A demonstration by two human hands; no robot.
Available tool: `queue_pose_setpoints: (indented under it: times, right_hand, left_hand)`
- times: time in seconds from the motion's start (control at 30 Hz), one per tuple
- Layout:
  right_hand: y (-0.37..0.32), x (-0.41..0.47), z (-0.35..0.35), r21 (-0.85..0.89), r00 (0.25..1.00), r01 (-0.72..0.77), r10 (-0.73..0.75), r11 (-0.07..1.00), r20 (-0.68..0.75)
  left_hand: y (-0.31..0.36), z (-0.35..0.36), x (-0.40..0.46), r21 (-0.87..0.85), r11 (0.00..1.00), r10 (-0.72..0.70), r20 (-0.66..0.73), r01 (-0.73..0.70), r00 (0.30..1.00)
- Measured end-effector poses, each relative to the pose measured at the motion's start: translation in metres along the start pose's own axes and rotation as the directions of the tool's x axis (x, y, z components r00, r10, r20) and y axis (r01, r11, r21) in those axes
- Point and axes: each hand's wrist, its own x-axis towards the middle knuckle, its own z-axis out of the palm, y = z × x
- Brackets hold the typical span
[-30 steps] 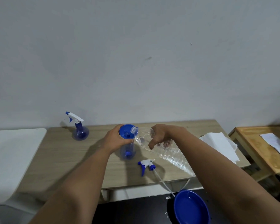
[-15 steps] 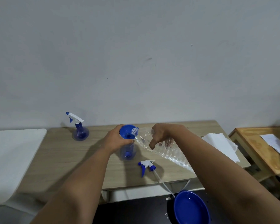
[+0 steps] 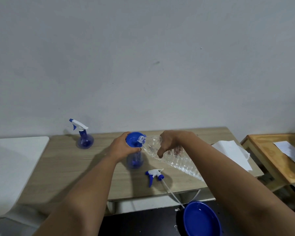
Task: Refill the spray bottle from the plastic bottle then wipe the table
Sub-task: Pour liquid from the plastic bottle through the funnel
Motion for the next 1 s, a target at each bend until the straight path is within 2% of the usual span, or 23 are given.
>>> queue_pose_setpoints:
  times: [0.2, 0.33, 0.43, 0.57, 0.67, 0.77, 0.9, 1.0]
  right_hand:
    - [0.003, 0.003, 0.006, -0.005, 1.0, 0.013, -0.014, 1.0, -0.019]
    - [0.013, 0.006, 0.015, 0.068, 0.996, 0.06, -0.056, 0.996, -0.064]
    - [0.026, 0.012, 0.03, 0.222, 0.986, 0.116, -0.086, 0.968, -0.143]
    - [0.046, 0.014, 0.049, 0.456, 0.947, 0.256, -0.126, 0.852, -0.297]
    - [0.057, 0.016, 0.052, 0.559, 0.902, 0.341, -0.096, 0.756, -0.421]
    - [0.059, 0.016, 0.043, 0.59, 0.853, 0.399, -0.047, 0.702, -0.52]
    - [0.06, 0.03, 0.023, 0.593, 0.791, 0.427, 0.037, 0.683, -0.611]
    - [0.064, 0.049, 0.022, 0.613, 0.778, 0.412, 0.091, 0.674, -0.622]
  left_hand:
    - [-0.004, 0.0, 0.001, 0.012, 1.0, 0.001, -0.004, -0.001, 1.0]
    - [-0.001, -0.001, -0.001, 0.017, 1.0, 0.012, 0.0, -0.012, 1.0]
    - [0.001, -0.002, -0.002, 0.029, 0.999, 0.023, 0.006, -0.023, 1.0]
    - [-0.001, -0.001, 0.0, 0.035, 0.999, 0.021, -0.001, -0.021, 1.0]
    - [0.0, -0.001, 0.0, 0.043, 0.999, 0.02, -0.008, -0.02, 1.0]
    - [0.0, 0.0, 0.001, 0.034, 0.999, 0.019, -0.002, -0.019, 1.0]
    - [-0.001, 0.0, 0.002, 0.02, 1.0, 0.022, -0.004, -0.022, 1.0]
    - [-0.002, 0.0, 0.005, 0.017, 1.0, 0.02, -0.01, -0.02, 1.0]
